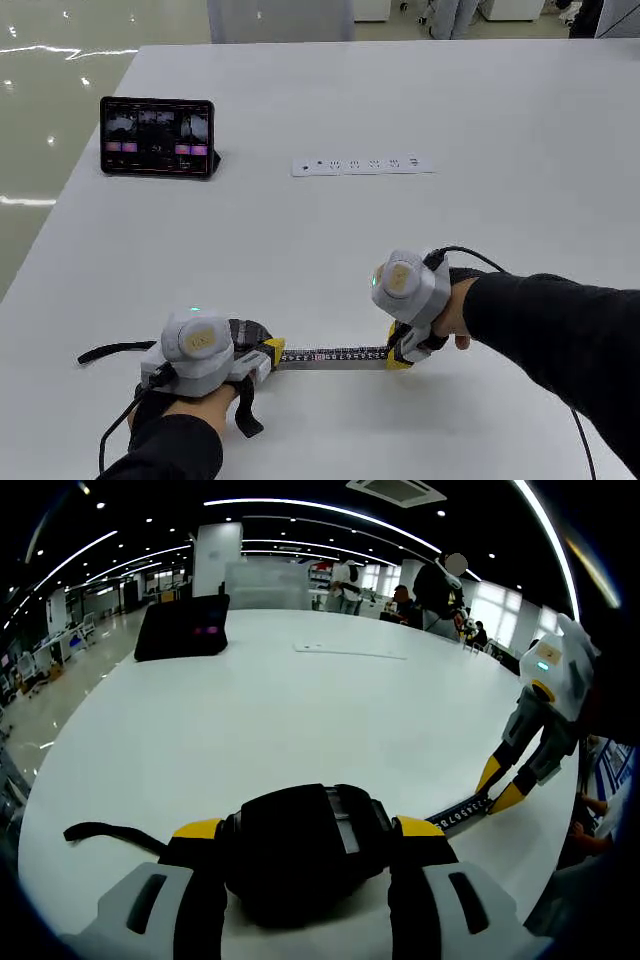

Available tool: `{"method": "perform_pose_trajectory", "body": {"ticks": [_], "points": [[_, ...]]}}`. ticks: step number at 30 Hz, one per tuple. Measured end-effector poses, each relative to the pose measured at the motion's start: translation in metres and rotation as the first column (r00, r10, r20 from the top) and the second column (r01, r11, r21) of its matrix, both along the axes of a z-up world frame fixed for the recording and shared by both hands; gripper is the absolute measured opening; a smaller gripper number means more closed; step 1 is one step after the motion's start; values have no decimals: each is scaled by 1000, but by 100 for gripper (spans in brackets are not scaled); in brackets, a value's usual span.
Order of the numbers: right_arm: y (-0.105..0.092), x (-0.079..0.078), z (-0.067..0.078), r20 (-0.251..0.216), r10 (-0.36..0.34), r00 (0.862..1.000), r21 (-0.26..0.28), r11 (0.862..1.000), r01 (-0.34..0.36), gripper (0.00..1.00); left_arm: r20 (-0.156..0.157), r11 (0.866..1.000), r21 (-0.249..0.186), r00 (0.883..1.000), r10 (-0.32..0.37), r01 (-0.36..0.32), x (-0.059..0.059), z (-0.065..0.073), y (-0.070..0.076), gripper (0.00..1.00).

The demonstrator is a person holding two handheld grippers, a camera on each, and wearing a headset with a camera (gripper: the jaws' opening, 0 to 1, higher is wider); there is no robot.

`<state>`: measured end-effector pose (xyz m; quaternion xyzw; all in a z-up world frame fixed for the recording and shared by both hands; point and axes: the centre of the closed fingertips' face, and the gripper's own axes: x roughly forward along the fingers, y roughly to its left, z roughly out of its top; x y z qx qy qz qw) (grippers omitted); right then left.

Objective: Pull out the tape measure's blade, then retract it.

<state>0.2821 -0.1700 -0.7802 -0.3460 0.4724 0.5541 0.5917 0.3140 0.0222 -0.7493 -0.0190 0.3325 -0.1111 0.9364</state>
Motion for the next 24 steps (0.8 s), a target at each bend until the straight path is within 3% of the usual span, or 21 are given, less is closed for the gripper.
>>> {"method": "perform_pose_trajectory", "body": {"ticks": [24], "points": [[13, 0, -2, 9, 6, 1000, -1, 1000, -6, 11, -5, 1000, 7, 1000, -3, 3, 1, 0, 1, 62]]}}
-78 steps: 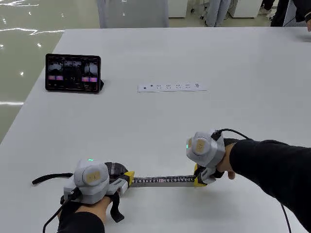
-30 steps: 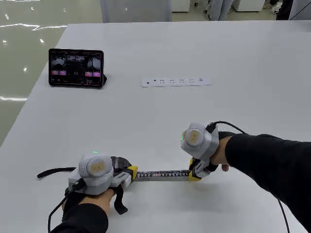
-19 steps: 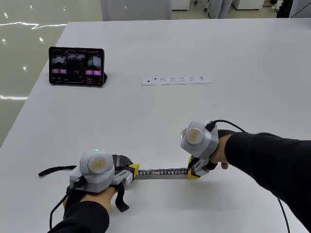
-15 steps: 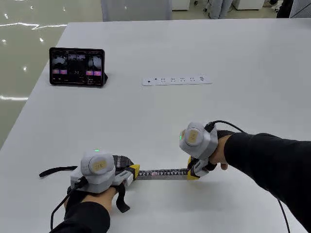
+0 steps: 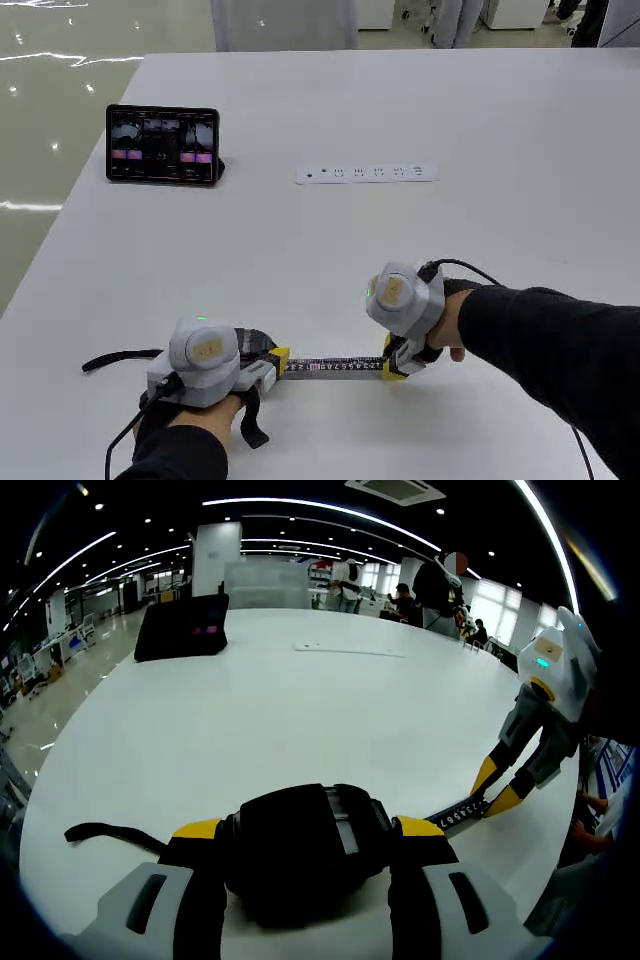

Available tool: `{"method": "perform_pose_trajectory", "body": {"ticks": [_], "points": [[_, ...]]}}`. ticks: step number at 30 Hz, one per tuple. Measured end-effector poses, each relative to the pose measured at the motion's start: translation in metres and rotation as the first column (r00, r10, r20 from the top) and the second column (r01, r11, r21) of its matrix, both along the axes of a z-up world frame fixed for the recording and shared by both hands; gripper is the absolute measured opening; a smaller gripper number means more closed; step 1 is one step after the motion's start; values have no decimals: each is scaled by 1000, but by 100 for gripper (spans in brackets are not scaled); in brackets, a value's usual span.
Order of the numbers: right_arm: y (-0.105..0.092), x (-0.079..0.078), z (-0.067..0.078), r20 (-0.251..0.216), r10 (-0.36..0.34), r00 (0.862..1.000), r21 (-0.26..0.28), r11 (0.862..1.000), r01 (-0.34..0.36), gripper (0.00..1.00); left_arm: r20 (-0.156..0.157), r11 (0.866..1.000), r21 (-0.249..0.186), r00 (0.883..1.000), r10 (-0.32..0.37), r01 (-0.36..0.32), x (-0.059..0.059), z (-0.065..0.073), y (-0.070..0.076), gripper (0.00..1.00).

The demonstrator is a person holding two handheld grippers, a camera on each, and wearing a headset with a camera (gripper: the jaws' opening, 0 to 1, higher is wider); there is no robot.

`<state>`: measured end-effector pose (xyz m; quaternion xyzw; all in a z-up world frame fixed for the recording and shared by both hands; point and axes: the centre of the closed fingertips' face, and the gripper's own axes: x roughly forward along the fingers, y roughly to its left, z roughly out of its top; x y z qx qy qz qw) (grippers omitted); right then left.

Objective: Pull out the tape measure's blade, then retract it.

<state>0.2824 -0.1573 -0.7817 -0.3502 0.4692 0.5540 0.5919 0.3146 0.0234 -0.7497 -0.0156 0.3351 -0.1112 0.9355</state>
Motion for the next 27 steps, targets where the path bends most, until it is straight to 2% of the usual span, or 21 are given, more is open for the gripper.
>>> {"method": "perform_pose_trajectory", "body": {"ticks": [15, 23, 27], "points": [[7, 1, -1, 12, 27, 1000, 3, 1000, -27, 11, 0, 1000, 3, 1000, 1, -1, 0, 0, 0, 62], [12, 0, -1, 31, 55, 998, 33, 998, -56, 11, 17, 1000, -14, 1000, -1, 1, 0, 1, 1, 61], [14, 0, 0, 34, 53, 998, 40, 998, -54, 11, 10, 1000, -18, 1000, -5, 5, 1, 1, 0, 61]]}}
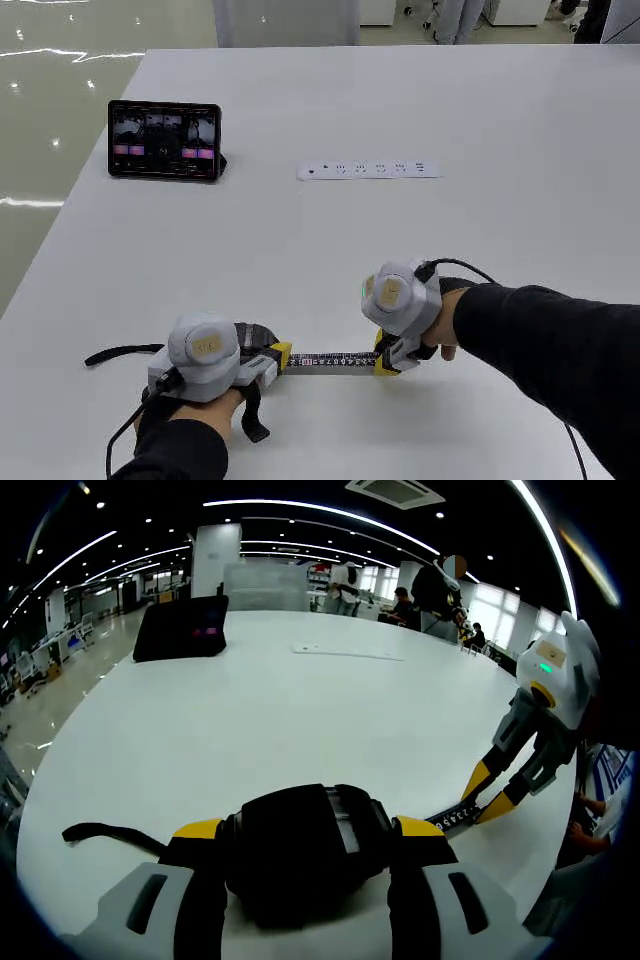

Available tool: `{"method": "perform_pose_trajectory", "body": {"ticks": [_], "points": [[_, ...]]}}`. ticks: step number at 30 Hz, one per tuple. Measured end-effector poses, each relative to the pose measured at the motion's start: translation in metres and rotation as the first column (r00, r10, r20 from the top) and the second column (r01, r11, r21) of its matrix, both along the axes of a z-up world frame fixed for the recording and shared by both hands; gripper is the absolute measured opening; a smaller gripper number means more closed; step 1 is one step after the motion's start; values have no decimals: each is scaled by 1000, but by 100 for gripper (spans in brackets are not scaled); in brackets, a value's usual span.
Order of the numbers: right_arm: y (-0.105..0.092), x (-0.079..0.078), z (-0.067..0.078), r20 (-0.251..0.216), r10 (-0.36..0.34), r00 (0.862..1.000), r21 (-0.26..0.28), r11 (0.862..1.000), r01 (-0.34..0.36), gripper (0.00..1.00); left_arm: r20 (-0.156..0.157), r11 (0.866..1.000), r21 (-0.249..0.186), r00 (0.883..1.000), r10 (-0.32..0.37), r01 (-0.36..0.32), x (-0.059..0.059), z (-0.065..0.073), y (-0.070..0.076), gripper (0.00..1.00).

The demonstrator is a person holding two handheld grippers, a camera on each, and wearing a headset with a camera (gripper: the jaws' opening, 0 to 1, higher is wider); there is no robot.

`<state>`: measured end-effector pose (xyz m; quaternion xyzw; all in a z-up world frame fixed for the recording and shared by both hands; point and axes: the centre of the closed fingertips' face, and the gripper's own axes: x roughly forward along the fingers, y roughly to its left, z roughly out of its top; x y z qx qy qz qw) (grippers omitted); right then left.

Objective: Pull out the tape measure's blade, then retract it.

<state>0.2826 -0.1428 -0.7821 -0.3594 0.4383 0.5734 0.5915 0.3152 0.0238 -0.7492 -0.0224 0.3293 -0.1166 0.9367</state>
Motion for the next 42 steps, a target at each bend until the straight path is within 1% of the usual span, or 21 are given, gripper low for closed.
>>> {"method": "perform_pose_trajectory", "body": {"ticks": [5, 16, 21, 25, 31, 35, 42], "points": [[1, 0, 0, 2, -1, 1000, 1, 1000, 1, 11, -2, 1000, 2, 1000, -3, 3, 0, 0, 0, 61], [4, 0, 2, -4, -26, 1000, 15, 1000, 26, 10, -11, 1000, 0, 1000, -6, 6, -1, 1, -1, 61], [4, 0, 2, -6, -26, 1000, 11, 1000, 26, 10, -19, 1000, -1, 1000, -7, 7, -1, 1, -1, 61], [5, 0, 2, -9, -25, 1000, 11, 1000, 25, 10, -18, 1000, 1, 1000, -7, 7, -1, 0, -2, 61], [6, 0, 3, -11, -28, 1000, 12, 1000, 28, 10, -22, 1000, -12, 1000, -7, 7, -2, 1, -1, 61], [6, 0, 4, -13, -28, 1000, 12, 1000, 28, 10, -12, 1000, -19, 1000, -13, 13, -2, 2, 0, 61], [7, 0, 4, -12, -26, 1000, 15, 1000, 26, 10, -11, 999, -38, 1000, -19, 18, -2, 2, 1, 61]]}}
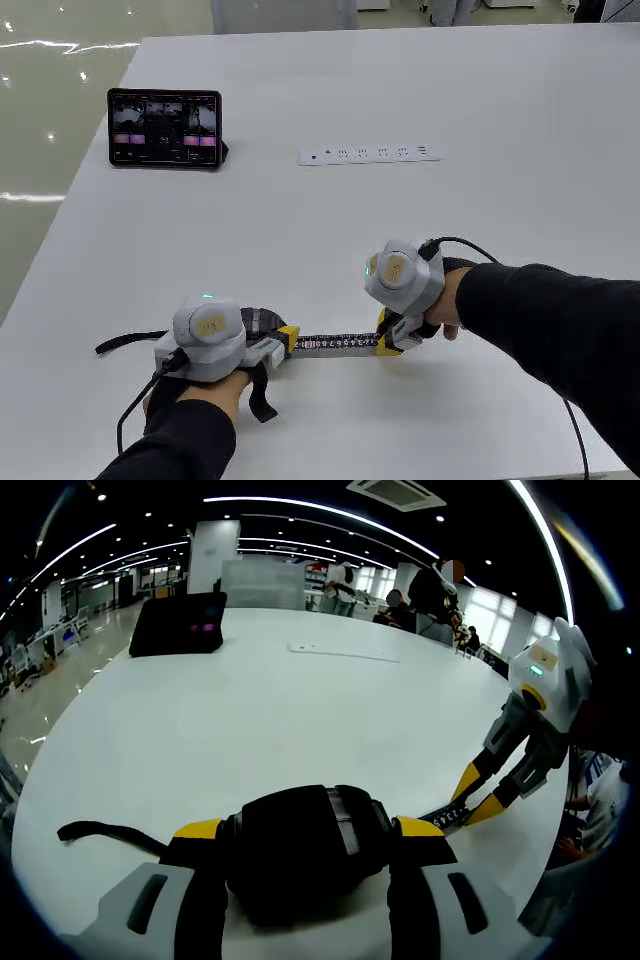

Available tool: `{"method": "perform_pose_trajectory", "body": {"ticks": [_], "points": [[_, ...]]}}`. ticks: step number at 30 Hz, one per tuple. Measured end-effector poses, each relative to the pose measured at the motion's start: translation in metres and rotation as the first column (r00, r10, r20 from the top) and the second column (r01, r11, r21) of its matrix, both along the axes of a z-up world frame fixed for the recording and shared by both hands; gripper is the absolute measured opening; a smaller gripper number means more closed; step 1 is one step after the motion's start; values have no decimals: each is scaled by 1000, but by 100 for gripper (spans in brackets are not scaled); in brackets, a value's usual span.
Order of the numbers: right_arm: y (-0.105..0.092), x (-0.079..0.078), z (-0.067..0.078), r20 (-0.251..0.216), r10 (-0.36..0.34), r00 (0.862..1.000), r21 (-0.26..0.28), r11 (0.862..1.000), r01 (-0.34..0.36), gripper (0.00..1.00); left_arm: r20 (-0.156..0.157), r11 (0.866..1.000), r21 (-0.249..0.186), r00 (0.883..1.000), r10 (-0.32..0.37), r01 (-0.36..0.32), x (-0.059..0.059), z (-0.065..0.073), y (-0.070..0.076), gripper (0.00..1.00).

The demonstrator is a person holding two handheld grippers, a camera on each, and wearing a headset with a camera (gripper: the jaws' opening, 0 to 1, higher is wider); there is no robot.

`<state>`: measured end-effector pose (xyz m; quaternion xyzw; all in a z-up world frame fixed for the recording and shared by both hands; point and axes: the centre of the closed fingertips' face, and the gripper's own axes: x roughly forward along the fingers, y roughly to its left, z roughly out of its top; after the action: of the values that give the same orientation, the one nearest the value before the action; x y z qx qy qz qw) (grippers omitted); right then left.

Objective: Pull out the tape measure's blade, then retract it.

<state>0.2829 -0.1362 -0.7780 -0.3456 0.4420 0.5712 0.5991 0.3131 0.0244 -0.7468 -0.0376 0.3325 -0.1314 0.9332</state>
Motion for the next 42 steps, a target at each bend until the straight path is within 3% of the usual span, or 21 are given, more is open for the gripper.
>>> {"method": "perform_pose_trajectory", "body": {"ticks": [16, 42], "points": [[7, 1, 0, -3, -22, 1000, 2, 1000, 22, 11, 7, 999, 28, 1000, -26, 26, 0, -1, -2, 61], [26, 2, -2, -9, 8, 1000, 30, 1000, -7, 11, -9, 1000, 23, 1000, -20, 21, -1, -2, -2, 61]]}}
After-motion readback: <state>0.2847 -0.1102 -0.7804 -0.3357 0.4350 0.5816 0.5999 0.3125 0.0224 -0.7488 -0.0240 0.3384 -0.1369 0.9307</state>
